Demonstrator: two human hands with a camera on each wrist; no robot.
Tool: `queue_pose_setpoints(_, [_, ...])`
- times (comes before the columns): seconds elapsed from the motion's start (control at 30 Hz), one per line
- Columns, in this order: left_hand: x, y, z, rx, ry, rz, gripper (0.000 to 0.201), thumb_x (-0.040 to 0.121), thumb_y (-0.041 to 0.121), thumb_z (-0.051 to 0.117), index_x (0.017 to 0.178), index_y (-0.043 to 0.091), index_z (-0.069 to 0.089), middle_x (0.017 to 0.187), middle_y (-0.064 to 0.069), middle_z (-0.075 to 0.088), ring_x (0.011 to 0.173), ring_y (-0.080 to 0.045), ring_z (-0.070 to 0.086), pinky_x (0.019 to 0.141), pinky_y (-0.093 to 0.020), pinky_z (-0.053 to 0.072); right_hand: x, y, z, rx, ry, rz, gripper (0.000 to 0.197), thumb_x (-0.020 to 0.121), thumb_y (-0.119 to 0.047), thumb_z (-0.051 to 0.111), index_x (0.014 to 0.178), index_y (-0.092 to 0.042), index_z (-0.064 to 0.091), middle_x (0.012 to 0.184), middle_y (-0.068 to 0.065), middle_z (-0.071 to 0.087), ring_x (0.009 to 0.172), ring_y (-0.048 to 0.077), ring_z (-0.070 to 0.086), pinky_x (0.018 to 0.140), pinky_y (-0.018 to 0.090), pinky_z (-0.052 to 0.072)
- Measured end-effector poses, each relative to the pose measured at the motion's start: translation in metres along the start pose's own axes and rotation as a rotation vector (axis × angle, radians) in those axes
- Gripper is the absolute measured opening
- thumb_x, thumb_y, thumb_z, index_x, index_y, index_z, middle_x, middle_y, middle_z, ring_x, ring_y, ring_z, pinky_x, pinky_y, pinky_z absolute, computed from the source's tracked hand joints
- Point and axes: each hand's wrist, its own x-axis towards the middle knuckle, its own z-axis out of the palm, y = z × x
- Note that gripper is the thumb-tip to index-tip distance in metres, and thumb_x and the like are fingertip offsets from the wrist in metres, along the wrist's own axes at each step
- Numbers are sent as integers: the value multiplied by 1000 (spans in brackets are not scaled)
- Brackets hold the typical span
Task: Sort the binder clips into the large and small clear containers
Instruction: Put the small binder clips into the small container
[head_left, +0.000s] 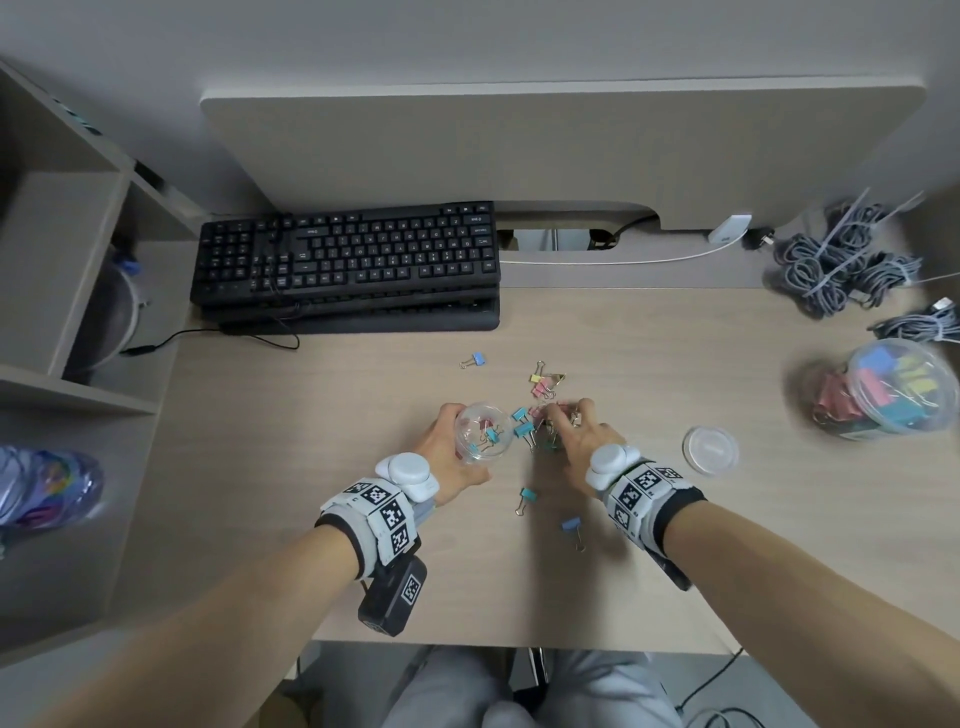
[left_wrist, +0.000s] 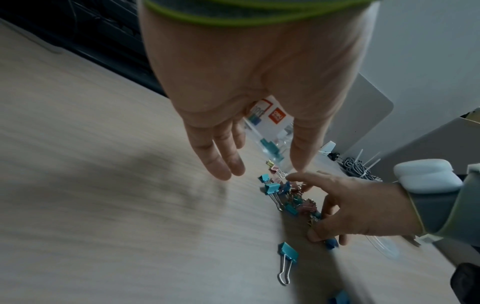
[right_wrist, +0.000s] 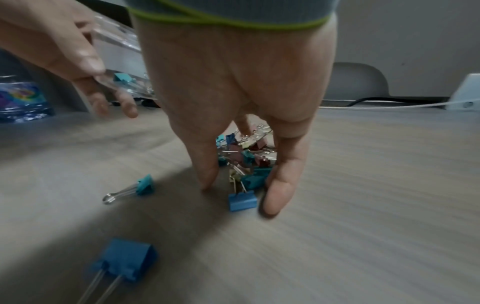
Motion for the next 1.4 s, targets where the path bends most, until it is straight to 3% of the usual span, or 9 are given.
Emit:
queue_pose_setpoints(0.1, [0, -2, -1, -7, 19, -3, 77, 72, 10, 82, 135, 13, 37, 120, 0, 56, 100, -16, 56, 64, -2, 42, 5, -12, 2, -50, -33, -23, 70, 84, -23, 70, 140, -29, 29, 138, 7, 26, 95, 31, 60, 66, 31, 47])
queue_pose_setpoints(0.4, [0, -9, -2, 22, 6, -23, 78, 72, 16, 83, 135, 15, 36, 120, -1, 57, 99, -18, 57, 66, -10, 41, 9, -15, -26, 92, -100, 145, 43, 90, -12, 60, 130, -9, 43, 130, 12, 43, 98, 29, 61, 72, 34, 42])
queue_pose_setpoints(0.53, [3, -9, -2, 30, -5, -26, 79, 71, 16, 83, 134, 15, 35, 121, -3, 57, 102, -21, 59, 74, -22, 48, 9, 2, -39, 286, -135, 190, 21, 89, -11, 60, 109, -7, 56, 101, 8, 57, 79, 22, 58, 65, 23, 45])
queue_pose_setpoints(0.63, [7, -9, 0, 35, -10, -37, 79, 71, 16, 83, 133, 16, 35, 120, -3, 57, 102, -22, 60, 78, -29, 53, 6, 10, -41, 559, -59, 222, 17, 78, -8, 62, 95, -12, 63, 87, 9, 69, 74, 27, 70, 64, 33, 56])
queue_pose_setpoints(0.73, [9, -6, 1, 47, -5, -44, 78, 72, 14, 82, 134, 16, 35, 120, -4, 55, 99, -24, 59, 75, -29, 52, -2, 8, -53, 873, -55, 209, 10, 76, -2, 60, 81, -11, 61, 62, 11, 66, 54, 27, 63, 71, 45, 59])
queue_pose_setpoints(0.9, [11, 2, 6, 63, -40, -13, 76, 72, 17, 81, 133, 18, 36, 124, -7, 50, 93, -23, 58, 68, -26, 47, -20, -17, -88, 1155, -68, 43, 15, 82, 11, 59, 79, -4, 62, 66, 11, 59, 52, 21, 56, 54, 31, 55])
queue_pose_setpoints(1.03, [7, 13, 11, 55, -36, 22, 75, 66, 25, 81, 128, 24, 39, 118, -5, 51, 93, -26, 62, 78, -38, 54, -34, -41, -100, 1058, -82, -70, 13, 82, 8, 59, 82, -5, 63, 69, 11, 61, 54, 22, 59, 60, 35, 58])
queue_pose_setpoints(1.13, [5, 18, 11, 34, -10, 38, 77, 57, 34, 73, 126, 24, 42, 115, -5, 51, 91, -29, 63, 77, -46, 57, -36, -54, -99, 733, -34, -155, 8, 79, -11, 65, 87, -12, 66, 83, 8, 70, 69, 25, 68, 73, 43, 60])
queue_pose_setpoints(1.4, [6, 8, -6, 62, 136, 59, 65, 62, 23, 78, 121, 26, 53, 119, 4, 46, 98, -19, 57, 80, -33, 52, -33, -72, -113, 548, 106, -263, 15, 91, -19, 58, 101, -15, 67, 99, 2, 70, 92, 22, 64, 79, 34, 54])
